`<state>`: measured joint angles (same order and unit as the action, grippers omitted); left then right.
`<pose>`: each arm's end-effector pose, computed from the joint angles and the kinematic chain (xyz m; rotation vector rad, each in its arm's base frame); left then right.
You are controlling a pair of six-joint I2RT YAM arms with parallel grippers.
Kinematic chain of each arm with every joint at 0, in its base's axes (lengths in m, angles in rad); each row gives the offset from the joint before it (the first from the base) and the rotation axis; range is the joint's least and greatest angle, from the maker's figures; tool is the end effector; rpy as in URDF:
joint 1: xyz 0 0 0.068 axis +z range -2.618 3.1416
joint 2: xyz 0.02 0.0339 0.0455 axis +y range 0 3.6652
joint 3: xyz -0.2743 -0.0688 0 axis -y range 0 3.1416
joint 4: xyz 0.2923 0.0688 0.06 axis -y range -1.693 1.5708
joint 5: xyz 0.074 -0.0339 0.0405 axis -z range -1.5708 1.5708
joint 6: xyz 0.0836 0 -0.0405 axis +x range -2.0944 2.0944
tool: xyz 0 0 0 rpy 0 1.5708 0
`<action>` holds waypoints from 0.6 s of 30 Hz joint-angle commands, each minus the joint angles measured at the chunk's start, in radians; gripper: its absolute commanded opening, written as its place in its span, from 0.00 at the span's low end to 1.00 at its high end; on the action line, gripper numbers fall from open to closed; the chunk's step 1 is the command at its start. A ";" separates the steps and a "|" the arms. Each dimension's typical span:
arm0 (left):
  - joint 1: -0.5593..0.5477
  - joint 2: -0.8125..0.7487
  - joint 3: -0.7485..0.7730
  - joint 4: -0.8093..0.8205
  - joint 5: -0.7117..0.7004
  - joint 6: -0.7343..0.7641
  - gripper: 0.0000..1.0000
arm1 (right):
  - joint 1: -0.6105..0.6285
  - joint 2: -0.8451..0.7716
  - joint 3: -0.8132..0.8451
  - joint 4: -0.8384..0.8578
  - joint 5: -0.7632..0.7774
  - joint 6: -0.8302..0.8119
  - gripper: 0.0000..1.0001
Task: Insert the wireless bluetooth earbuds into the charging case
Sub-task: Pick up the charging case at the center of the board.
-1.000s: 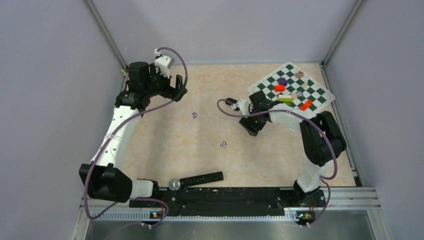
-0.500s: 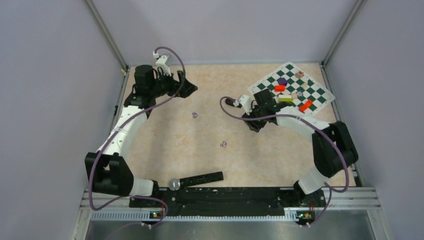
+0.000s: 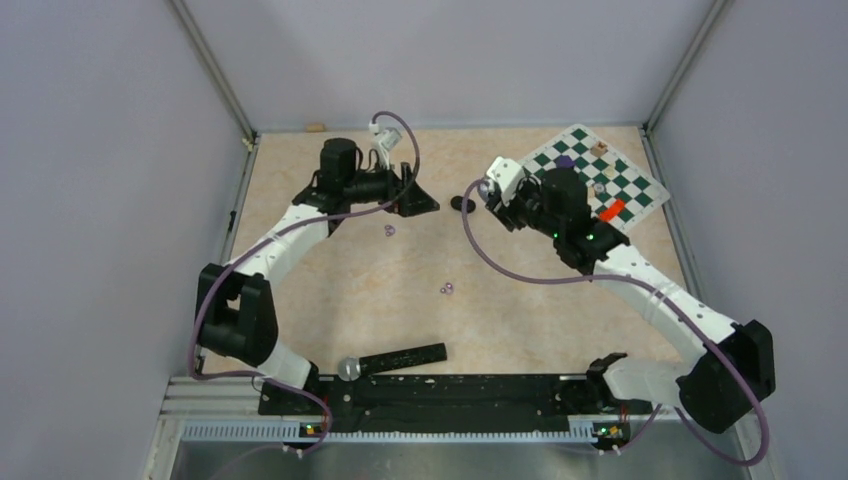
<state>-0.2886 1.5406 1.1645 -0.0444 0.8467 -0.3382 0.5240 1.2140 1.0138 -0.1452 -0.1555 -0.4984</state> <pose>0.3884 -0.1806 0.2833 0.5256 1.9807 -1.2363 0.3138 0.1963 0.3182 -1.0270 1.6167 0.1662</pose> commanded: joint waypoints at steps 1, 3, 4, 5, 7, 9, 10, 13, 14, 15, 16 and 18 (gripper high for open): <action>-0.067 0.020 0.003 0.068 0.067 0.017 0.93 | 0.084 -0.062 -0.116 0.124 0.048 -0.057 0.29; -0.093 0.034 0.013 0.068 0.085 0.020 0.93 | 0.091 -0.070 -0.138 0.136 0.029 -0.053 0.29; -0.108 0.041 0.021 0.068 0.090 0.023 0.93 | 0.092 -0.070 -0.140 0.132 0.016 -0.048 0.29; -0.115 0.049 0.026 0.064 0.090 0.027 0.93 | 0.093 -0.072 -0.142 0.130 0.005 -0.044 0.29; -0.135 0.058 0.029 0.055 0.090 0.036 0.93 | 0.093 -0.079 -0.147 0.136 -0.010 -0.036 0.29; -0.148 0.062 0.022 0.055 0.090 0.041 0.93 | 0.098 -0.083 -0.152 0.136 -0.015 -0.032 0.29; -0.152 0.063 0.016 0.060 0.091 0.042 0.93 | 0.099 -0.082 -0.150 0.136 -0.018 -0.032 0.29; -0.166 0.067 0.002 0.084 0.095 0.030 0.93 | 0.103 -0.069 -0.144 0.118 -0.022 -0.032 0.28; -0.172 0.074 0.002 0.089 0.099 0.023 0.94 | 0.105 -0.066 -0.145 0.119 -0.025 -0.031 0.28; -0.174 0.080 0.003 0.093 0.103 0.018 0.93 | 0.106 -0.063 -0.144 0.116 -0.031 -0.029 0.28; -0.178 0.085 0.005 0.093 0.105 0.015 0.93 | 0.109 -0.061 -0.144 0.111 -0.039 -0.029 0.28; -0.184 0.088 0.008 0.094 0.104 0.013 0.93 | 0.118 -0.053 -0.144 0.102 -0.050 -0.029 0.28</action>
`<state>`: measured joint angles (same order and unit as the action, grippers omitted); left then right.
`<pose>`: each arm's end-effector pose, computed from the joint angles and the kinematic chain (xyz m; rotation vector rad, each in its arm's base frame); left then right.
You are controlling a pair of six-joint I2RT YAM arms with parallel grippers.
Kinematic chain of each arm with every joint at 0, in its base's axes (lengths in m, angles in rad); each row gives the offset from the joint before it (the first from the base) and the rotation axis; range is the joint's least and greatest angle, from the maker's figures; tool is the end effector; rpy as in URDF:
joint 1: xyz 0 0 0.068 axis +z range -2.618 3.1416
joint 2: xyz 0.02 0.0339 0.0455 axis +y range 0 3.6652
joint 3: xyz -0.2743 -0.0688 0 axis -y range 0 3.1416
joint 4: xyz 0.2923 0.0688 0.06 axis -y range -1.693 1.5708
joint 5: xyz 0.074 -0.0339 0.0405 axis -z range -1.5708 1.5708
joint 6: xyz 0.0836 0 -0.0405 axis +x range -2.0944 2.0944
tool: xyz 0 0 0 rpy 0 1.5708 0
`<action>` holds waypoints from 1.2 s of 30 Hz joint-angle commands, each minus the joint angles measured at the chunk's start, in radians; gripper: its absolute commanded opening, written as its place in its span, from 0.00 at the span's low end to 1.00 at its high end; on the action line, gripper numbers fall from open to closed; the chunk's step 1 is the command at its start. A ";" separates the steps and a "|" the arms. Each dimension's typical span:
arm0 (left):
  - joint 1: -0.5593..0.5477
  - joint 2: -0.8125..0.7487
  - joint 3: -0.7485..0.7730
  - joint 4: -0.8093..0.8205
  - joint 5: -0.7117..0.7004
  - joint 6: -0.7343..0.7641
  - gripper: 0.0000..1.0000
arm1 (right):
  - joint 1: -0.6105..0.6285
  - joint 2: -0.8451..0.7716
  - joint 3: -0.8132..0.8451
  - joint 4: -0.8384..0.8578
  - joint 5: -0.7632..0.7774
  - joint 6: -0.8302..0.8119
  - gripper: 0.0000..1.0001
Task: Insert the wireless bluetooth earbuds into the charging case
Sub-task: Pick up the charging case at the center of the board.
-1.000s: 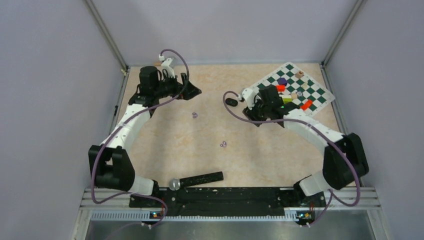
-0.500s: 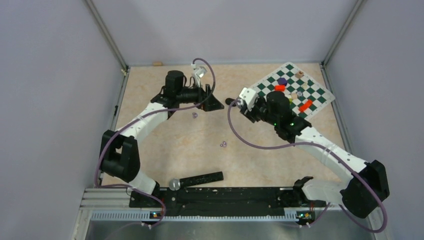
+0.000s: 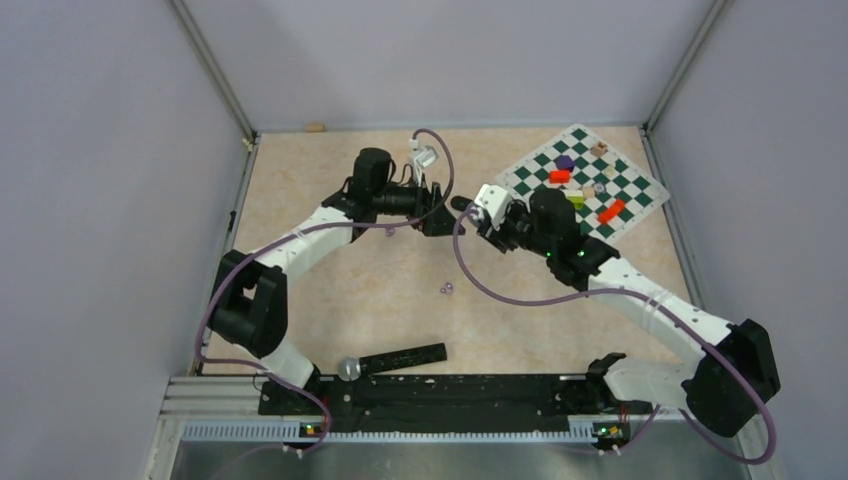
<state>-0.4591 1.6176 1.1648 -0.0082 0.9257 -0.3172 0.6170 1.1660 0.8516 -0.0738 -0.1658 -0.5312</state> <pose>0.3588 -0.2519 0.2583 0.7688 1.9766 -1.4112 0.2802 0.2157 0.2731 -1.1543 1.5837 0.2188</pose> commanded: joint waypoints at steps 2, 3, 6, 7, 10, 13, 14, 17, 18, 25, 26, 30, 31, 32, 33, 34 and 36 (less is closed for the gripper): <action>-0.015 0.011 0.004 0.062 0.025 -0.010 0.93 | 0.035 0.003 0.022 0.020 -0.046 0.000 0.28; -0.016 0.010 0.003 0.065 0.025 -0.012 0.93 | 0.039 0.006 0.023 0.019 -0.051 -0.002 0.28; -0.017 0.009 -0.002 0.073 0.024 -0.017 0.92 | 0.055 0.015 0.021 0.016 -0.058 -0.005 0.28; -0.018 0.010 -0.003 0.075 0.025 -0.019 0.92 | 0.062 0.017 0.021 0.017 -0.055 -0.006 0.28; -0.018 0.013 -0.002 0.079 0.028 -0.021 0.92 | 0.084 0.036 0.022 0.022 -0.034 -0.009 0.28; -0.022 0.012 -0.003 0.081 0.035 -0.021 0.90 | 0.099 0.049 0.022 0.039 -0.005 -0.006 0.28; -0.025 0.014 -0.003 0.082 0.037 -0.020 0.90 | 0.103 0.050 0.021 0.050 0.006 -0.002 0.28; -0.033 0.017 -0.003 0.082 0.045 -0.017 0.88 | 0.111 0.051 0.018 0.064 0.030 0.002 0.28; -0.037 0.018 -0.003 0.082 0.046 -0.014 0.87 | 0.111 0.052 0.018 0.065 0.035 0.003 0.28; -0.056 0.031 0.003 0.072 0.053 0.005 0.80 | 0.114 0.044 0.004 0.116 0.065 0.004 0.29; -0.058 0.033 0.005 0.069 0.056 0.007 0.76 | 0.114 0.043 0.003 0.116 0.060 0.003 0.29; -0.060 0.038 0.010 0.061 0.064 0.017 0.68 | 0.114 0.041 0.000 0.117 0.060 0.001 0.29; -0.060 0.039 0.011 0.060 0.064 0.019 0.67 | 0.113 0.042 0.000 0.119 0.062 0.001 0.29; -0.060 0.039 0.011 0.058 0.063 0.021 0.67 | 0.113 0.040 -0.002 0.120 0.062 0.002 0.29; -0.060 0.039 0.013 0.055 0.061 0.023 0.66 | 0.113 0.039 -0.002 0.121 0.060 0.002 0.29; -0.060 0.039 0.013 0.053 0.060 0.024 0.66 | 0.113 0.036 -0.003 0.121 0.053 0.002 0.29; -0.061 0.040 0.013 0.053 0.060 0.024 0.64 | 0.113 0.027 -0.007 0.117 0.028 0.001 0.29</action>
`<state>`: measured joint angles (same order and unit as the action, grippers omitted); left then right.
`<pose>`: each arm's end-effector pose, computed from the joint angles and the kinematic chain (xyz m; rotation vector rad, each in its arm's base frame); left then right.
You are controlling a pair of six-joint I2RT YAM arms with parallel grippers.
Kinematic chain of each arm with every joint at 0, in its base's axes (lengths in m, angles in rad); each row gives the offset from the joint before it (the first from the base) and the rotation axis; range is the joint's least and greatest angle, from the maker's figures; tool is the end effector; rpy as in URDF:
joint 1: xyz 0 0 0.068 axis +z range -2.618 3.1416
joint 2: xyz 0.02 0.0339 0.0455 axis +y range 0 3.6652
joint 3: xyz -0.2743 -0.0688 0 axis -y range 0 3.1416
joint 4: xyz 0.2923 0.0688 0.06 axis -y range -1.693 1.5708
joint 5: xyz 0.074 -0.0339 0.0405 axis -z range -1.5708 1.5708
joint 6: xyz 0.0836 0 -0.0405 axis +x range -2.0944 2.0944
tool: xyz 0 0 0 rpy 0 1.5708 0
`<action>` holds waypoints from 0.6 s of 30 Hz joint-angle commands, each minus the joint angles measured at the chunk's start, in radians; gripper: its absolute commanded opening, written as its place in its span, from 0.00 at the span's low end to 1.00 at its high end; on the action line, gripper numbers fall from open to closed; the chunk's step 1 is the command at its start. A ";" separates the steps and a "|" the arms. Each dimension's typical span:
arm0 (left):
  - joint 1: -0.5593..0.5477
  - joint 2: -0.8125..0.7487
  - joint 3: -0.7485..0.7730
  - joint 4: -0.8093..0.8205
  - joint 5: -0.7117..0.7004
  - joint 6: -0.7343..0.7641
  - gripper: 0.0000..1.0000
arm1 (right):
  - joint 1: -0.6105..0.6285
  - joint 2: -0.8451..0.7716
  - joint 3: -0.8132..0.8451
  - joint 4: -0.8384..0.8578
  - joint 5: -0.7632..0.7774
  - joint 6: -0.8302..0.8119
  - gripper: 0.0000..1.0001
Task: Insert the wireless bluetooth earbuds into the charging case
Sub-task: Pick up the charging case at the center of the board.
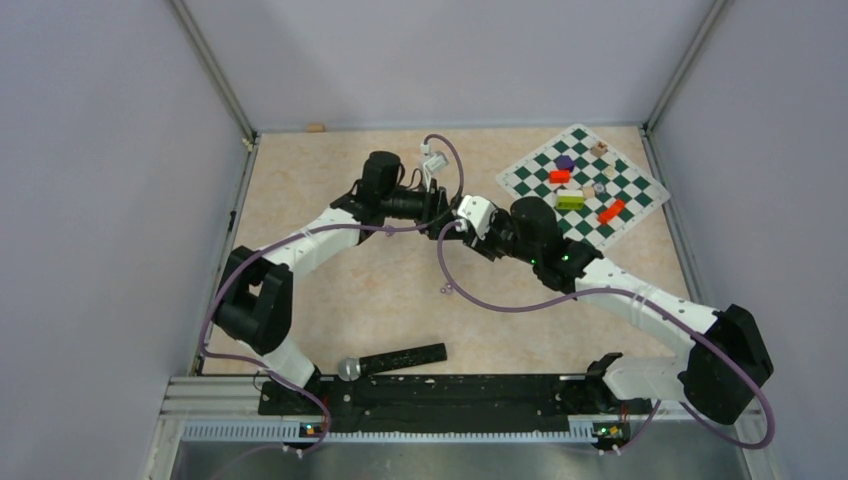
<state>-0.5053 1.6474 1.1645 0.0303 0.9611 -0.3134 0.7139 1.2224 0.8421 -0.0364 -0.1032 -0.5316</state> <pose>0.3495 -0.2717 0.2511 0.8494 1.9477 -1.4692 0.2693 0.2447 0.2549 -1.2155 1.5780 0.2203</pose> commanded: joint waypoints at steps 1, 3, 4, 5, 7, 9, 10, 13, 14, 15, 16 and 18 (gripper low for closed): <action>-0.014 0.010 0.014 0.013 0.027 0.020 0.64 | 0.016 -0.037 0.000 0.079 -0.045 0.002 0.29; -0.015 0.013 0.016 0.015 0.037 0.016 0.61 | 0.015 -0.043 -0.005 0.082 -0.060 0.002 0.29; -0.015 0.014 0.018 0.016 0.041 0.013 0.59 | 0.016 -0.047 -0.009 0.087 -0.062 0.002 0.29; -0.014 0.015 0.018 0.017 0.046 0.010 0.57 | 0.017 -0.049 -0.012 0.094 -0.063 0.002 0.29; -0.015 0.018 0.020 0.023 0.059 0.001 0.55 | 0.017 -0.057 -0.022 0.108 -0.068 0.001 0.29; -0.013 0.021 0.019 0.032 0.072 -0.008 0.52 | 0.017 -0.062 -0.030 0.120 -0.073 0.003 0.29; -0.014 0.023 0.020 0.034 0.078 -0.011 0.50 | 0.018 -0.060 -0.031 0.123 -0.072 0.004 0.29; -0.014 0.025 0.019 0.037 0.080 -0.013 0.45 | 0.018 -0.060 -0.031 0.128 -0.065 0.007 0.29; -0.014 0.026 0.019 0.037 0.080 -0.013 0.43 | 0.018 -0.060 -0.031 0.128 -0.067 0.007 0.29; -0.014 0.027 0.019 0.037 0.080 -0.012 0.39 | 0.020 -0.062 -0.032 0.127 -0.071 0.007 0.29; -0.014 0.026 0.020 0.037 0.080 -0.012 0.35 | 0.019 -0.062 -0.033 0.127 -0.073 0.008 0.29; -0.013 0.029 0.020 0.037 0.082 -0.010 0.28 | 0.019 -0.064 -0.035 0.128 -0.075 0.007 0.30</action>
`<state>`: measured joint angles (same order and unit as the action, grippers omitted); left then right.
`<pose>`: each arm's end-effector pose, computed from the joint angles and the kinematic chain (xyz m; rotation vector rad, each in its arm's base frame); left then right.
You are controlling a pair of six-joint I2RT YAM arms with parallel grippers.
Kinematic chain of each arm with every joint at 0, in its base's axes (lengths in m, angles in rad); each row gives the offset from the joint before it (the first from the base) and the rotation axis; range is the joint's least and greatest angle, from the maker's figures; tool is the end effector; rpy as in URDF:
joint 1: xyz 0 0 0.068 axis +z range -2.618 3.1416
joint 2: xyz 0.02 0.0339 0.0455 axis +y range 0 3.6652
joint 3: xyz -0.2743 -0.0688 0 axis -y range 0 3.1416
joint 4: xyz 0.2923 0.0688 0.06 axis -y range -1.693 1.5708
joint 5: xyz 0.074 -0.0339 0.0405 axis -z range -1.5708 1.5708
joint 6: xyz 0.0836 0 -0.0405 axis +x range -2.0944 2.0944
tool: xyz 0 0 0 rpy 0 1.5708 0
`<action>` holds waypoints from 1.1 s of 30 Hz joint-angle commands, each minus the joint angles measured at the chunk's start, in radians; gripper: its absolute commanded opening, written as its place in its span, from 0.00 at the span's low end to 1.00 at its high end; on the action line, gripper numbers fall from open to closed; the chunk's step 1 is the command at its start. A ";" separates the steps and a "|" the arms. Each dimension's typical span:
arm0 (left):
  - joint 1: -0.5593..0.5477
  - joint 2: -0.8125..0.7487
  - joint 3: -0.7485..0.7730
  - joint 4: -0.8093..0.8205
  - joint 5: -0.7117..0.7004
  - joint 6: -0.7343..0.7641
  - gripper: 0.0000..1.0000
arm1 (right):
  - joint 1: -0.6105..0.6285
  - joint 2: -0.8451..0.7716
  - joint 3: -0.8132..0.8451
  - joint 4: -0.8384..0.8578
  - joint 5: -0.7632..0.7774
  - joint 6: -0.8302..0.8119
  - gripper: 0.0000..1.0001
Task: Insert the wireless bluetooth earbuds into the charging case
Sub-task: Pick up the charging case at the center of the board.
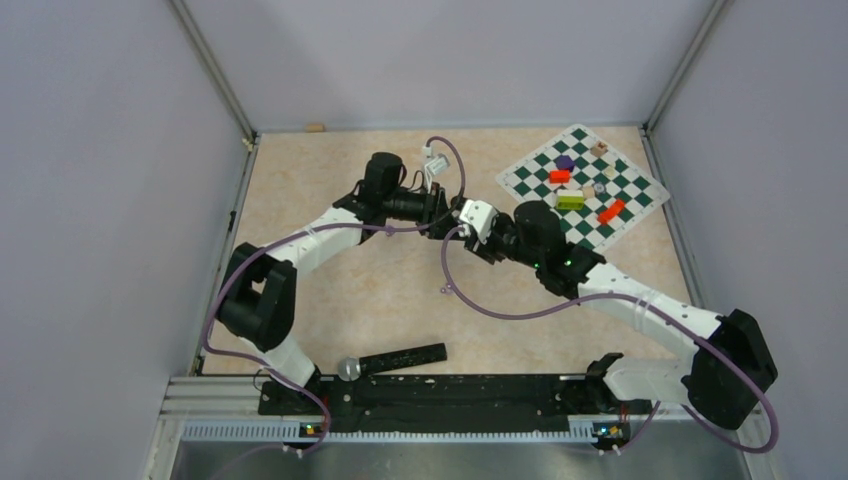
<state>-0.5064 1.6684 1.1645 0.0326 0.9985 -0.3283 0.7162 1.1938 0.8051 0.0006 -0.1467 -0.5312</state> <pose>0.3489 -0.2739 0.2437 0.8579 1.9656 -1.5193 0.2615 0.2438 0.2540 -1.2242 1.5357 0.2652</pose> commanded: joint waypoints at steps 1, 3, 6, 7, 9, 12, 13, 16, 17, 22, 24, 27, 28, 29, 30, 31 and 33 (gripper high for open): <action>-0.013 0.007 0.020 0.035 0.043 0.005 0.25 | 0.018 -0.035 0.002 0.093 -0.030 0.006 0.31; -0.013 0.007 0.018 0.035 0.046 0.007 0.20 | 0.019 -0.036 0.003 0.094 -0.024 0.006 0.35; -0.013 0.007 0.018 0.033 0.051 0.013 0.17 | 0.019 -0.041 0.010 0.085 -0.019 0.014 0.49; -0.014 0.005 0.019 0.028 0.053 0.019 0.17 | 0.019 -0.042 0.019 0.069 -0.020 0.018 0.55; -0.013 0.000 0.022 0.008 0.058 0.040 0.16 | 0.019 -0.049 0.053 0.012 -0.025 0.027 0.66; -0.012 -0.011 0.033 -0.027 0.066 0.087 0.15 | 0.008 -0.085 0.101 -0.084 -0.082 0.037 0.78; -0.013 -0.016 0.034 -0.042 0.069 0.102 0.15 | -0.002 -0.105 0.110 -0.108 -0.119 0.040 0.81; -0.014 -0.023 0.041 -0.079 0.081 0.135 0.15 | -0.058 -0.154 0.132 -0.178 -0.263 0.064 0.88; -0.013 -0.021 0.046 -0.091 0.087 0.147 0.15 | -0.082 -0.166 0.145 -0.203 -0.315 0.076 0.89; -0.014 -0.016 0.068 -0.167 0.121 0.236 0.10 | -0.252 -0.201 0.218 -0.306 -0.650 0.163 0.88; -0.021 -0.019 0.067 -0.179 0.138 0.254 0.10 | -0.303 -0.199 0.223 -0.323 -0.761 0.191 0.87; -0.048 -0.025 0.084 -0.251 0.136 0.320 0.10 | -0.350 -0.147 0.231 -0.339 -0.857 0.216 0.85; -0.062 -0.029 0.094 -0.286 0.127 0.365 0.10 | -0.362 -0.133 0.238 -0.346 -0.867 0.222 0.83; -0.078 -0.031 0.104 -0.322 0.116 0.403 0.10 | -0.371 -0.092 0.245 -0.356 -0.888 0.229 0.82; -0.094 -0.034 0.113 -0.357 0.107 0.439 0.10 | -0.378 -0.064 0.254 -0.374 -0.911 0.230 0.81; -0.110 -0.036 0.121 -0.386 0.097 0.474 0.10 | -0.385 -0.032 0.264 -0.393 -0.930 0.227 0.80; -0.139 -0.041 0.134 -0.436 0.081 0.521 0.10 | -0.392 0.020 0.281 -0.439 -0.956 0.208 0.77</action>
<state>-0.5884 1.6749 1.2373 -0.2802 1.0817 0.0296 0.3492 1.1229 1.0286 -0.3450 -0.9569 -0.3290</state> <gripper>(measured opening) 0.394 0.794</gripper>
